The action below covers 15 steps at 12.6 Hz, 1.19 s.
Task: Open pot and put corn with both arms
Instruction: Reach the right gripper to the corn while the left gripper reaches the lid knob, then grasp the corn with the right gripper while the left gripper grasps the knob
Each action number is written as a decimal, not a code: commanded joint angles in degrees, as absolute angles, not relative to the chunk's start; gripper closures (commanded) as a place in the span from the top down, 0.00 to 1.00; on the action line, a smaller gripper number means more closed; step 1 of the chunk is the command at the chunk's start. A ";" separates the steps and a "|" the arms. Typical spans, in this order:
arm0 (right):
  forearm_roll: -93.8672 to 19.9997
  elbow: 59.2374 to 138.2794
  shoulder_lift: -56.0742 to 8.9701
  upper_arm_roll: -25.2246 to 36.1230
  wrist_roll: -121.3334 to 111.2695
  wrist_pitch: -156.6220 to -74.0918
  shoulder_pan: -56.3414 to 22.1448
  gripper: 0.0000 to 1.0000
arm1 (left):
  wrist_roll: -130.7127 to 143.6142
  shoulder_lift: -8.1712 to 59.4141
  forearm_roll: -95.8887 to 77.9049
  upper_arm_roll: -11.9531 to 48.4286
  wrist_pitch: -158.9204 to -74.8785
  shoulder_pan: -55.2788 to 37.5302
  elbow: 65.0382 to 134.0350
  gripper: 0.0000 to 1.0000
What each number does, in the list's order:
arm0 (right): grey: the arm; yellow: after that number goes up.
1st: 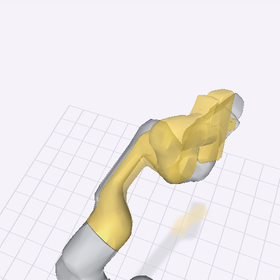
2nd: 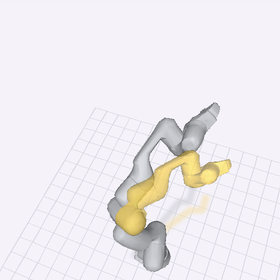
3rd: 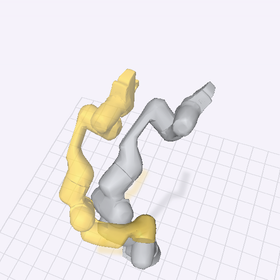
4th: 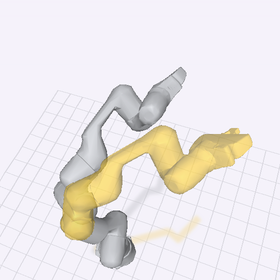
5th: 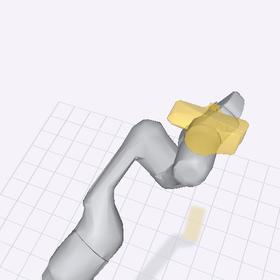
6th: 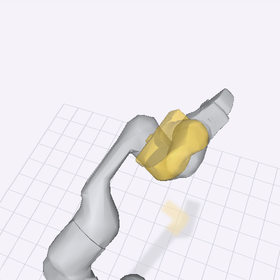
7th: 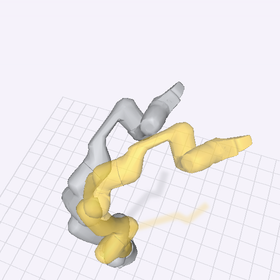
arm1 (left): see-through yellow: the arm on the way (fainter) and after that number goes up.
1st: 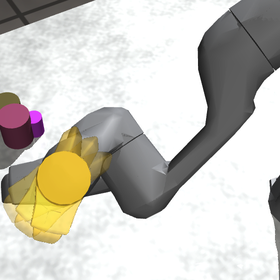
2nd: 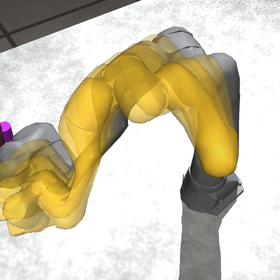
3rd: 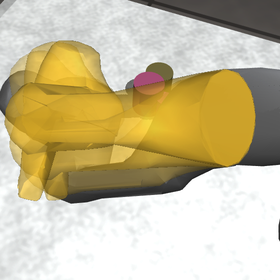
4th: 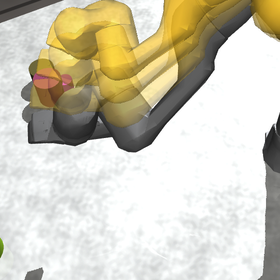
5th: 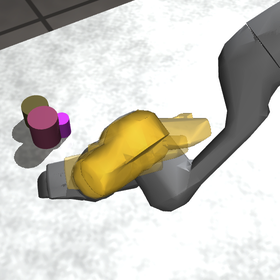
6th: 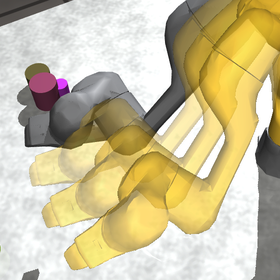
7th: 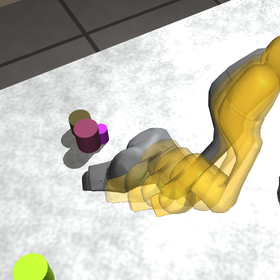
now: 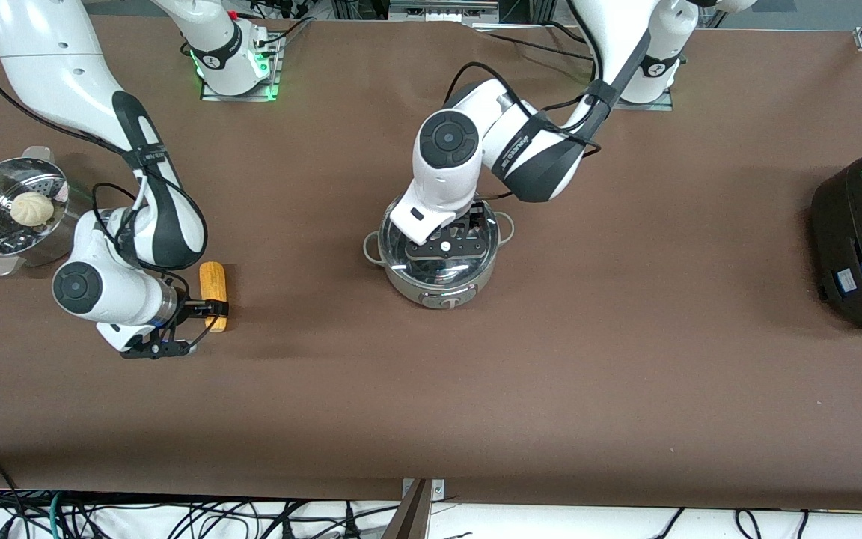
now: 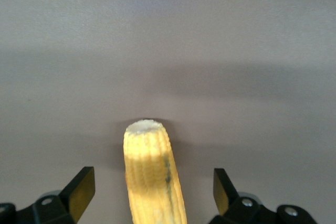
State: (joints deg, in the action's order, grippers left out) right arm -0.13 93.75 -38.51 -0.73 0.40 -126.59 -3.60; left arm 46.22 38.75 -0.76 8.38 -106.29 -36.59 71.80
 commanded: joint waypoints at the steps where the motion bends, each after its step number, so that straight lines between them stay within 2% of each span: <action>1: -1.32 94.57 -39.20 -0.97 -0.97 -128.76 -3.25 0.99 | 46.67 39.11 0.61 7.82 -106.17 -38.41 72.15 1.00; 2: -1.32 95.18 -39.20 -0.97 -0.97 -129.63 -3.16 0.96 | 46.58 39.20 0.62 7.91 -106.17 -38.41 72.25 1.00; 3: -1.32 95.97 -39.20 -0.97 -0.97 -130.60 -3.16 0.93 | 46.50 39.20 0.70 7.82 -106.08 -38.58 72.86 0.90; 4: -1.32 96.41 -39.20 -0.97 -0.97 -131.04 -3.16 0.76 | 46.15 39.20 0.70 7.82 -106.08 -38.76 73.30 0.71; 6: -1.32 96.50 -39.02 -0.97 -0.88 -130.61 -3.25 0.27 | 44.57 39.20 0.62 7.91 -105.82 -38.67 73.56 0.35; 7: -1.32 96.50 -39.02 -0.97 -0.88 -130.52 -3.25 0.11 | 44.39 39.03 0.53 7.91 -105.65 -38.58 73.65 0.11; 8: -1.32 96.50 -38.94 -0.97 -0.88 -130.34 -3.25 0.04 | 44.47 38.59 0.44 7.91 -105.56 -38.32 73.57 0.04; 9: -1.32 96.50 -38.85 -0.97 -0.88 -130.34 -3.25 0.00 | 44.73 38.15 0.09 7.91 -105.12 -37.97 73.13 0.00; 11: -1.32 96.50 -38.50 -0.97 -0.88 -130.17 -3.34 0.00 | 45.61 34.56 -0.70 7.74 -100.84 -37.36 72.07 0.00; 13: -1.32 96.07 -36.40 -2.36 -0.88 -127.03 -3.34 0.00 | 45.44 30.26 -0.97 7.56 -90.93 -32.81 69.88 0.00; 15: -1.41 95.54 -30.62 -4.46 -0.09 -119.22 -3.34 0.00 | 44.13 25.33 -0.62 7.65 -80.73 -25.79 70.40 0.02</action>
State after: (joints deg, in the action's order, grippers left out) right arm -0.19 94.59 -37.53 -2.17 0.15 -125.84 -3.62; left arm 45.76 31.46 -0.39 7.16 -88.47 -32.22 68.82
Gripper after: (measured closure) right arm 0.617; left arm 0.489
